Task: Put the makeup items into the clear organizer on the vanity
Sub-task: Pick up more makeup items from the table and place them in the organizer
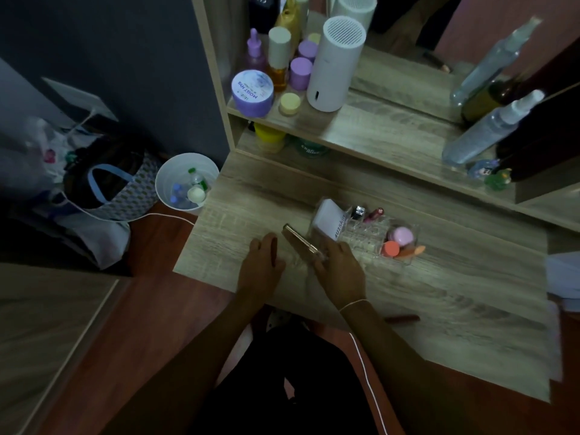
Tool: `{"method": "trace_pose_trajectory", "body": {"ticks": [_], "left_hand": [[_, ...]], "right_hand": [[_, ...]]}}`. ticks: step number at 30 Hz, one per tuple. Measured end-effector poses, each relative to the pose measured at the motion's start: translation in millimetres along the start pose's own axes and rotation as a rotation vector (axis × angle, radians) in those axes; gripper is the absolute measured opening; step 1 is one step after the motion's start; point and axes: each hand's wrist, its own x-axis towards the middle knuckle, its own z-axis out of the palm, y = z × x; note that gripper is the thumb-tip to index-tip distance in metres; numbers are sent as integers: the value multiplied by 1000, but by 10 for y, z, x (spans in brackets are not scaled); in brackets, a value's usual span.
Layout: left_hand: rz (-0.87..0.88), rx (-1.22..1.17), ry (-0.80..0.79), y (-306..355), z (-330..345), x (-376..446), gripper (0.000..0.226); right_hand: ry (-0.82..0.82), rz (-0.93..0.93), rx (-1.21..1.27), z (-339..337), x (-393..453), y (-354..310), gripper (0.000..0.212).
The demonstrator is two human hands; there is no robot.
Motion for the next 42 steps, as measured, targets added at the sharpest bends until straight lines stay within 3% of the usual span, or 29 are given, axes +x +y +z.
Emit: {"method": "trace_pose_trajectory", "body": {"ticks": [4,10,15,20,22,29,36,42], "left_hand": [[71,-64,20,9,-56,54,59],[309,-180,60,337,-94,118,50],[401,-272,13,743,-55,162,48],[433,-323,-15,1041,70,236,20],[481,-334,-17,1100,109,261,18],[497,-307,-21,1166,249,383,19],[460,-278,-65,1127,331,471,19],[494,-219,-58,1129,384,532,19]], "right_hand": [[30,64,182,-176,-81,60,18],[140,98,491,-570,-178,166,16],[296,127,496,-921,-254,324,17],[457,132,551,-1229,-221,482,17],[484,133,529,-1291,-171,530,17],[481,121,394,-1305,140,588,16],[408,21,250,-1211,338,596,22],[328,44,221,-1142,432,631,20]]}}
